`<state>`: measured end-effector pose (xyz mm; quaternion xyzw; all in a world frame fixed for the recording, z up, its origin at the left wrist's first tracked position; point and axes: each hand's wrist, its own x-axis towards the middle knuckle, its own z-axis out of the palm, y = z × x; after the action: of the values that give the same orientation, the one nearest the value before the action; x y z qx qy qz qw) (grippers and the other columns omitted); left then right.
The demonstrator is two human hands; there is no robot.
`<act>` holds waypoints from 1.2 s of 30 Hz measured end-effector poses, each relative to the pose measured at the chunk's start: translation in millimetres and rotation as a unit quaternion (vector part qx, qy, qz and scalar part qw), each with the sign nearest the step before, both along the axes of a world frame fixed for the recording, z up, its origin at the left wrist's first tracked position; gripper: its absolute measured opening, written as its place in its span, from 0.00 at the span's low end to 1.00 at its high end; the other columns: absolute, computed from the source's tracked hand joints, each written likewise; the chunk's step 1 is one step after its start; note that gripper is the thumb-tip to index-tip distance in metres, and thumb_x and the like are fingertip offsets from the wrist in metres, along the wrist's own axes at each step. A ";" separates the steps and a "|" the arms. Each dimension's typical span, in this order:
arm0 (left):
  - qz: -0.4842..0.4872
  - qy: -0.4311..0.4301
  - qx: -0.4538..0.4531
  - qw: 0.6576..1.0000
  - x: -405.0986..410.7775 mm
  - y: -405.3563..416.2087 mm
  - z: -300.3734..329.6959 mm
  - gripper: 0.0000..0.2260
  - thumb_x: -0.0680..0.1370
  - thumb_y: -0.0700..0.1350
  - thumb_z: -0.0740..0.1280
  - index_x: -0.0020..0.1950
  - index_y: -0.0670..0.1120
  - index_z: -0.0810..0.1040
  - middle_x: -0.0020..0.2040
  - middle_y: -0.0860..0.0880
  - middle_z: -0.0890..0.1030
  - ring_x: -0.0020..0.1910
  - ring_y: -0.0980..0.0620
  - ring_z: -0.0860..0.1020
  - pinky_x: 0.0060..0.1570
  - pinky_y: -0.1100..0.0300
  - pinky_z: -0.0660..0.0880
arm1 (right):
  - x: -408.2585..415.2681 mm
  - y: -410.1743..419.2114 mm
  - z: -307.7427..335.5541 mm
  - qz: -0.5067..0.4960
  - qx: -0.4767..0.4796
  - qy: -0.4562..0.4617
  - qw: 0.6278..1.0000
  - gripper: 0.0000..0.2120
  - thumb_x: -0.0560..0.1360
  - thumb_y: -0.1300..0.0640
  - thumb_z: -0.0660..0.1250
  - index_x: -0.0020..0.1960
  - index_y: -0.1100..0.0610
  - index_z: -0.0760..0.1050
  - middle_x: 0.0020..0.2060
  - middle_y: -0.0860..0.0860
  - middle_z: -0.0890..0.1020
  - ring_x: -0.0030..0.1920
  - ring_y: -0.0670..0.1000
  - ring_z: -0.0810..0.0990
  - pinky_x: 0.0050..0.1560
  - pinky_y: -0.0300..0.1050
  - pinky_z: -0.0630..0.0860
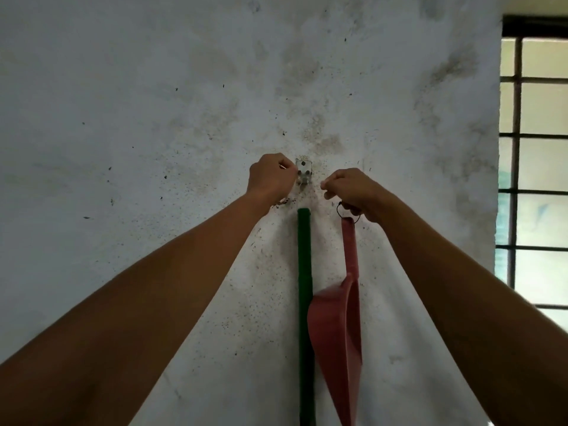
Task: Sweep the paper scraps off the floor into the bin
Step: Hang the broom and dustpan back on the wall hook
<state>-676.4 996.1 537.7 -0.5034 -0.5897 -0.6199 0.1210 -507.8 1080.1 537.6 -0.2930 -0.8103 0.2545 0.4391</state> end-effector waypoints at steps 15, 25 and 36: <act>-0.214 0.035 -0.087 0.972 64.4 -46.2 3.0 0.08 0.84 0.47 0.67 0.56 0.47 0.86 0.49 0.48 0.89 0.52 0.49 0.87 0.60 0.50 0.82 | 51.9 -73.1 46.3 0.107 0.005 0.015 0.994 0.15 0.86 0.49 0.62 0.52 0.58 0.81 0.36 0.49 0.76 0.25 0.44 0.64 0.26 0.39 0.60; -0.396 0.001 -0.255 0.882 61.8 -84.5 -11.3 0.27 0.86 0.55 0.51 0.73 0.41 0.78 0.67 0.37 0.82 0.64 0.43 0.82 0.75 0.40 0.66 | 53.2 -86.5 49.0 0.223 -0.018 0.091 0.970 0.12 0.83 0.56 0.61 0.54 0.59 0.82 0.41 0.51 0.76 0.28 0.45 0.65 0.29 0.39 0.62; -0.274 0.035 -0.241 0.930 31.6 -96.6 -36.1 0.25 0.83 0.63 0.64 0.65 0.43 0.83 0.59 0.39 0.85 0.53 0.45 0.85 0.63 0.45 0.82 | 16.2 -82.0 13.9 0.263 -0.069 0.051 0.961 0.21 0.77 0.73 0.52 0.63 0.62 0.77 0.51 0.58 0.76 0.43 0.51 0.74 0.42 0.44 0.72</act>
<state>-644.8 899.5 501.6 -0.6808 -0.5559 -0.4500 -0.1579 -491.6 998.2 551.5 -0.0860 -0.8156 0.4308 0.3765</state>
